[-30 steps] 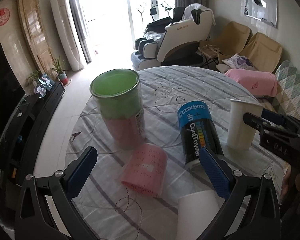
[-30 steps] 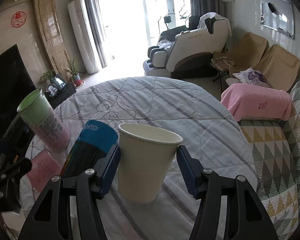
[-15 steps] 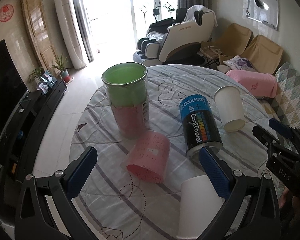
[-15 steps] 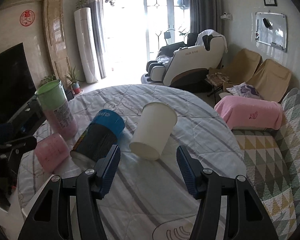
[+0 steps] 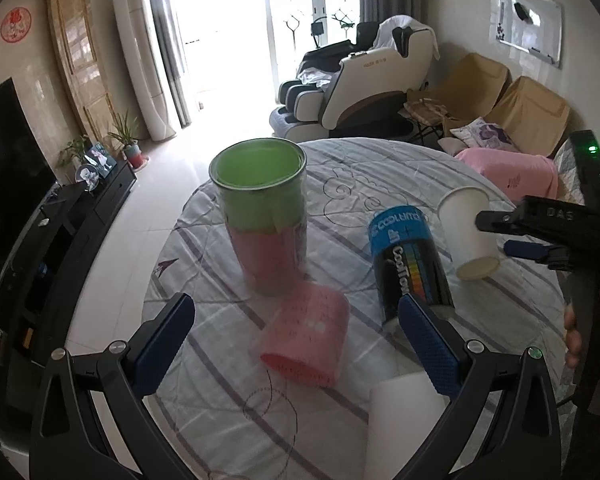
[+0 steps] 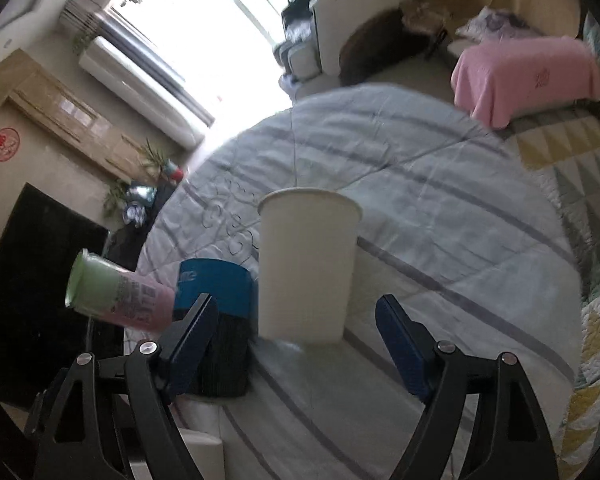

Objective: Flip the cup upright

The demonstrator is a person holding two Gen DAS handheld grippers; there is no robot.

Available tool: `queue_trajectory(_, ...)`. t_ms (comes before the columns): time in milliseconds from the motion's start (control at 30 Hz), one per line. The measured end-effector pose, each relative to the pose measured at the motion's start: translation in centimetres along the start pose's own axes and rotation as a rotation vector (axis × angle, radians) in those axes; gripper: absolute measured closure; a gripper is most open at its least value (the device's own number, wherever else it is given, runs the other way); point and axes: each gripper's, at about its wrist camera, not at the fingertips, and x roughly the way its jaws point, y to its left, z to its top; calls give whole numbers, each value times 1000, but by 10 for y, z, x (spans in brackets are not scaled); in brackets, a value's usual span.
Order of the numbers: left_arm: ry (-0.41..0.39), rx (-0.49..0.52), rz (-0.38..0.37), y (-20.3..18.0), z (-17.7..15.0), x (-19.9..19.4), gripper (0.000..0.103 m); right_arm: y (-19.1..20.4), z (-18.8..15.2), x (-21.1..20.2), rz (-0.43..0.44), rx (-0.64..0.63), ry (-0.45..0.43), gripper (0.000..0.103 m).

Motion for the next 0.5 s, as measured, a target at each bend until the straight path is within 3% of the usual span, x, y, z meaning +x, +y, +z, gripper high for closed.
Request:
queue_trajectory(133, 7, 8, 15, 0, 3, 15, 0, -7, 13, 22, 27, 33, 46, 21)
queue_trajectory(333, 30, -3, 17, 3, 4, 34, 0, -14, 28, 34, 75, 38, 47, 21)
queue_trajectory(367, 32, -3, 16, 3, 4, 36, 0, -13, 28, 34, 78, 18, 28, 23)
queue_trajectory(433, 35, -5, 21, 3, 4, 38, 0, -11, 27, 31, 61, -19, 1, 37)
queue_trajectory(500, 32, -4, 28, 3, 3, 39, 0, -8, 23, 28, 76, -49, -21, 37)
